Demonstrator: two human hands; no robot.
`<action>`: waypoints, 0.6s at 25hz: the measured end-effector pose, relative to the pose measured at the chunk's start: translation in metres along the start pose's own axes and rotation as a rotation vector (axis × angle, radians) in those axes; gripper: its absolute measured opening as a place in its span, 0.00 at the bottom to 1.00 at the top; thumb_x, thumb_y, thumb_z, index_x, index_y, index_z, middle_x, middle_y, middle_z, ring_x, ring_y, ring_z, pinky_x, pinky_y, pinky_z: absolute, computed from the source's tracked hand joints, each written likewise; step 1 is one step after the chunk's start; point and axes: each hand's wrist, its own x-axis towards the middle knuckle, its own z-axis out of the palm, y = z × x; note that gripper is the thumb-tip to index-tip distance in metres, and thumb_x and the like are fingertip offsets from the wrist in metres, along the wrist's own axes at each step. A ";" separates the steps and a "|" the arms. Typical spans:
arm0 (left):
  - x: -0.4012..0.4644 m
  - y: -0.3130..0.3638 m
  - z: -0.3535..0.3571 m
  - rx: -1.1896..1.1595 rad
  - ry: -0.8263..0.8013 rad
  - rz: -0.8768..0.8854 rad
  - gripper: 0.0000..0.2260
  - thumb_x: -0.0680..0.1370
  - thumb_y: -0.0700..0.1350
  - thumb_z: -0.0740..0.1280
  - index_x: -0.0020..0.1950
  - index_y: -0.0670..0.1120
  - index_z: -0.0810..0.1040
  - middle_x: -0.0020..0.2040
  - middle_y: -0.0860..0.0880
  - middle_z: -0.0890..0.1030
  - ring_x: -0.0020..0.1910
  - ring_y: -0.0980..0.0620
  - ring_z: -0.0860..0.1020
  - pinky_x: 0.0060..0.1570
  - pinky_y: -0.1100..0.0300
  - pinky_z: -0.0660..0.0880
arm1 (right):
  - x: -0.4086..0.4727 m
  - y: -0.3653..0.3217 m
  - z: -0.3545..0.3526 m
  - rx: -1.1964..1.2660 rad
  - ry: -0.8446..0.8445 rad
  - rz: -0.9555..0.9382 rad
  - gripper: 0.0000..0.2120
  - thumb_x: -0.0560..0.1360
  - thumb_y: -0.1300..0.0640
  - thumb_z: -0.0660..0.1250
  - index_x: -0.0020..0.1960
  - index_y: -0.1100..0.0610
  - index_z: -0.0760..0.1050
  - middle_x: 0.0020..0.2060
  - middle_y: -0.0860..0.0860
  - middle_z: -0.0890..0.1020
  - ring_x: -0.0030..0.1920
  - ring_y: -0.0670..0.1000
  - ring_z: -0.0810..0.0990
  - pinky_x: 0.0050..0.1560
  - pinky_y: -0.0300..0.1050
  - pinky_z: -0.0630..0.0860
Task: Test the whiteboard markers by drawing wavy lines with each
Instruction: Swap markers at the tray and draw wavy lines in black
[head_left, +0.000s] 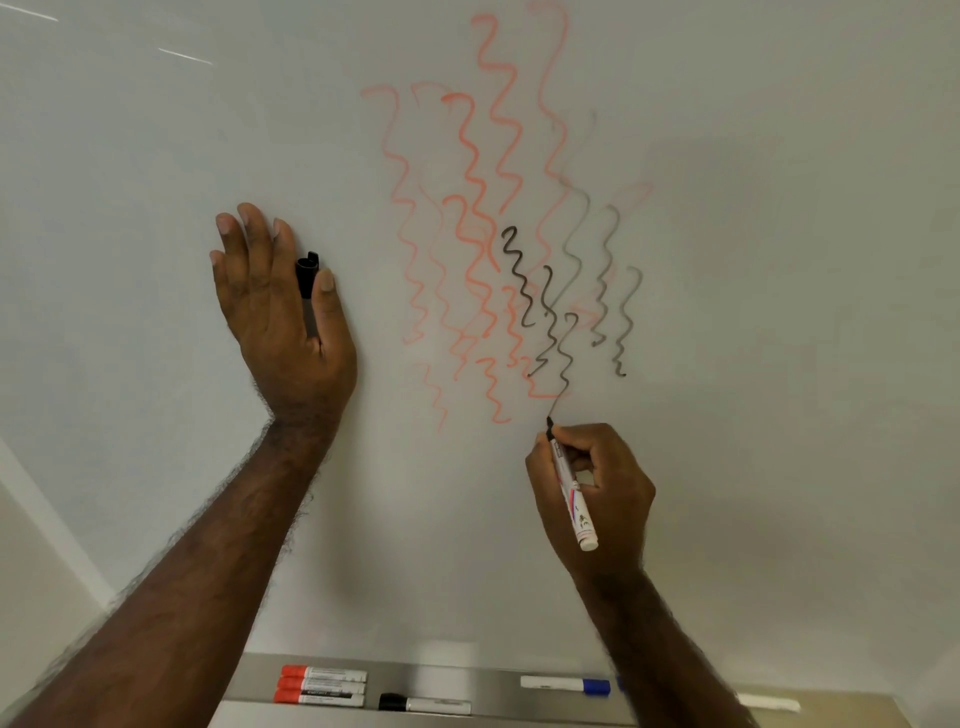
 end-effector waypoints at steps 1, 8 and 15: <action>0.000 0.000 0.000 0.000 -0.001 0.001 0.19 0.86 0.36 0.64 0.76 0.31 0.69 0.77 0.29 0.67 0.79 0.26 0.62 0.79 0.30 0.57 | -0.001 0.000 -0.002 0.013 -0.018 0.016 0.04 0.75 0.65 0.76 0.43 0.62 0.82 0.35 0.51 0.81 0.35 0.49 0.79 0.38 0.43 0.77; -0.003 -0.001 0.000 0.007 -0.007 -0.001 0.20 0.86 0.37 0.63 0.76 0.31 0.68 0.77 0.29 0.67 0.79 0.26 0.62 0.79 0.31 0.57 | 0.046 -0.005 -0.011 0.066 0.111 0.077 0.04 0.75 0.63 0.77 0.48 0.63 0.83 0.40 0.52 0.85 0.40 0.47 0.82 0.45 0.33 0.77; -0.005 -0.002 -0.001 0.020 -0.016 0.007 0.19 0.86 0.36 0.64 0.76 0.30 0.69 0.77 0.29 0.68 0.78 0.26 0.62 0.79 0.31 0.57 | 0.021 0.004 -0.013 0.050 0.073 0.108 0.05 0.75 0.63 0.78 0.47 0.62 0.83 0.38 0.52 0.84 0.37 0.49 0.82 0.42 0.37 0.79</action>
